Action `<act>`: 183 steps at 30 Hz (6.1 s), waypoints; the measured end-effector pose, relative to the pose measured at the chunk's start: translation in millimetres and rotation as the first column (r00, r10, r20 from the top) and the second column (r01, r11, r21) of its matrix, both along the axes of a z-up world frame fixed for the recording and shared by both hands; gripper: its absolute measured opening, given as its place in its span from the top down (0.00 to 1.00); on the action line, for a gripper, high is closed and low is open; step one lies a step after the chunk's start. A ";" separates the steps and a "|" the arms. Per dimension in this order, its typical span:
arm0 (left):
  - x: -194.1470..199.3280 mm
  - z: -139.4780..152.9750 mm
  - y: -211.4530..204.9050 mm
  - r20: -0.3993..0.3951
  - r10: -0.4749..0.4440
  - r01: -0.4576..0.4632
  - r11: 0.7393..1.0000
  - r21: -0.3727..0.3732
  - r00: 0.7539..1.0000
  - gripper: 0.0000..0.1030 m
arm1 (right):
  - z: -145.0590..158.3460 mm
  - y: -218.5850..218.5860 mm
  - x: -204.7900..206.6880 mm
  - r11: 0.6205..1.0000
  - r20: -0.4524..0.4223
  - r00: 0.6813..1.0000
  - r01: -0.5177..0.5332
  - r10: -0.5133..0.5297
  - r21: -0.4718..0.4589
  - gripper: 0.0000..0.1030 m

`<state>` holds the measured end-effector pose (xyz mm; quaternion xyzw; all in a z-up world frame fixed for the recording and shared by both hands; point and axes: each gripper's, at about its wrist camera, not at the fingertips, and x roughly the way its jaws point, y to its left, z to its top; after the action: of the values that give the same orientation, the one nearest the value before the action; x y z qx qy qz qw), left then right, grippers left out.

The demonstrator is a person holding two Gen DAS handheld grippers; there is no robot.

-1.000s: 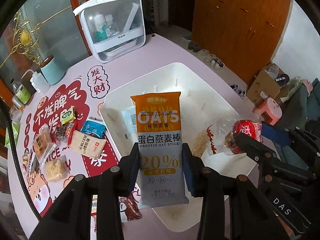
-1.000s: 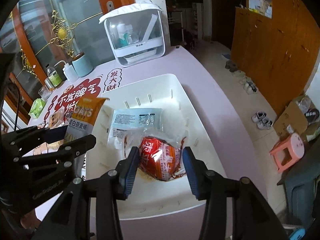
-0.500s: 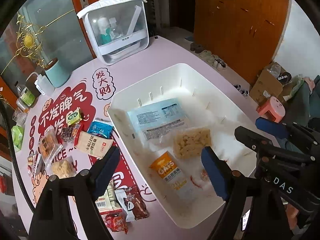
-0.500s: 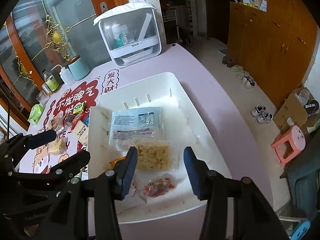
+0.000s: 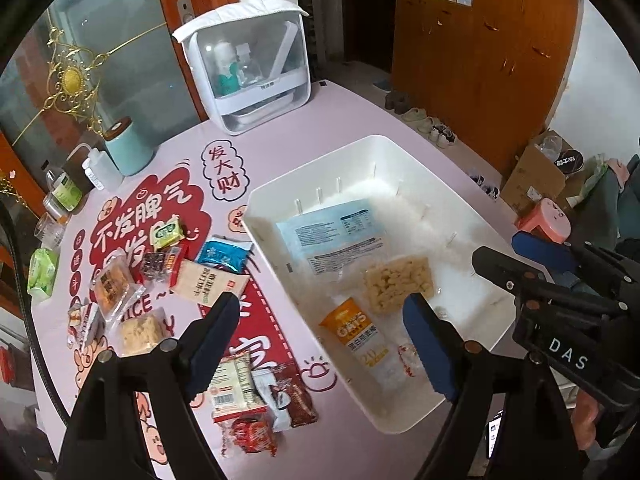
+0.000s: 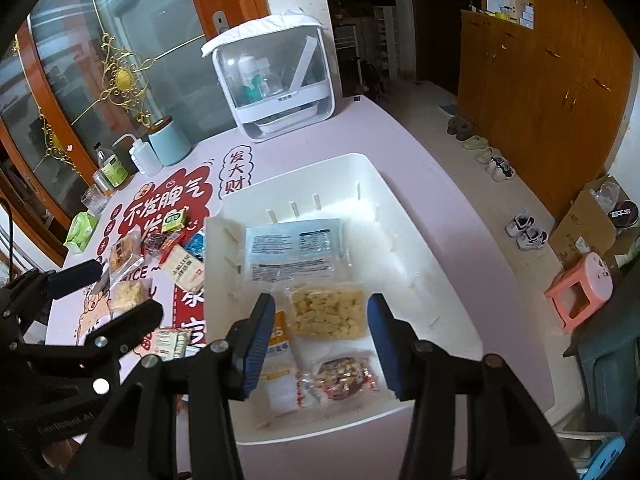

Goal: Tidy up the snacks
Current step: 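Grasp the red sausage pack with the right tool while the left grasps the crumbly cake pack, then carry both packs over the white tray to release them, then open both tools over the tray and withdraw them toward the table snacks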

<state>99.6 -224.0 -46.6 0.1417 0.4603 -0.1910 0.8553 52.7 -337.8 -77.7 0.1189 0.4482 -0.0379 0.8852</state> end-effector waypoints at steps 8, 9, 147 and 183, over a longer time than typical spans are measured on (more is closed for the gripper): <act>-1.0 17.0 52.5 0.058 0.027 -0.029 0.999 0.026 0.998 0.19 | 4.8 43.1 1.2 0.999 0.000 0.999 -0.034 0.034 0.012 0.52; -0.2 18.9 62.8 0.066 0.032 -0.034 0.999 0.031 0.997 0.19 | 4.8 51.3 2.4 0.999 -0.001 0.999 -0.040 0.040 0.014 0.52; 12.7 -40.6 -32.3 -0.144 -0.052 0.051 0.999 -0.014 0.988 0.16 | -38.0 -53.4 12.0 1.000 -0.105 0.995 -0.002 0.003 0.003 0.32; -2.2 -13.6 127.3 -0.037 0.004 -0.003 1.000 0.018 0.999 0.16 | -21.3 89.1 -17.3 1.000 -0.127 0.992 -0.020 0.019 -0.013 0.32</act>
<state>97.4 -96.7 -60.2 0.1451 0.4782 -0.1878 0.8456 35.4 -248.7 -99.0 0.1057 0.5045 -0.0398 0.8560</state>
